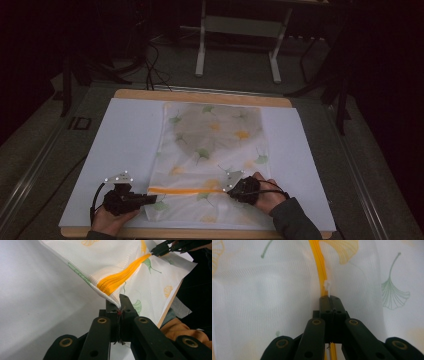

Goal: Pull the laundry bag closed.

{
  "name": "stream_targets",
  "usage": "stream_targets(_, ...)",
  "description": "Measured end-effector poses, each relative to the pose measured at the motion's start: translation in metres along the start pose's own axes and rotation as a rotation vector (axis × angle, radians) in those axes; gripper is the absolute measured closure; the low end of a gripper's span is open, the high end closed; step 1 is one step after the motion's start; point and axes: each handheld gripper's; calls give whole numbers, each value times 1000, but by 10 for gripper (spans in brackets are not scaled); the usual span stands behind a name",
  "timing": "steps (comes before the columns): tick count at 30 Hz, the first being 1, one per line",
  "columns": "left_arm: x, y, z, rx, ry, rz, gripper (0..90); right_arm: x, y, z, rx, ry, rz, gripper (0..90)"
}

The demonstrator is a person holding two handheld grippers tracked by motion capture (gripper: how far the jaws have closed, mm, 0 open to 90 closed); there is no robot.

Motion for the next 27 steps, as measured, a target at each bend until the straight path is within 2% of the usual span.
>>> stream_targets(10,0,0,1,0,2,1,881,1,-5,1,-8,-5,-5,900)
stream_targets(27,0,-1,1,-2,3,3,881,5,-30,4,6,8,-62,900)
Point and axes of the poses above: each handheld gripper's, and its own axes: z roughly backward along the jaws, y roughly out of its top, x roughly to its right, and after that the axes turned 13 degrees about -x, right-handed
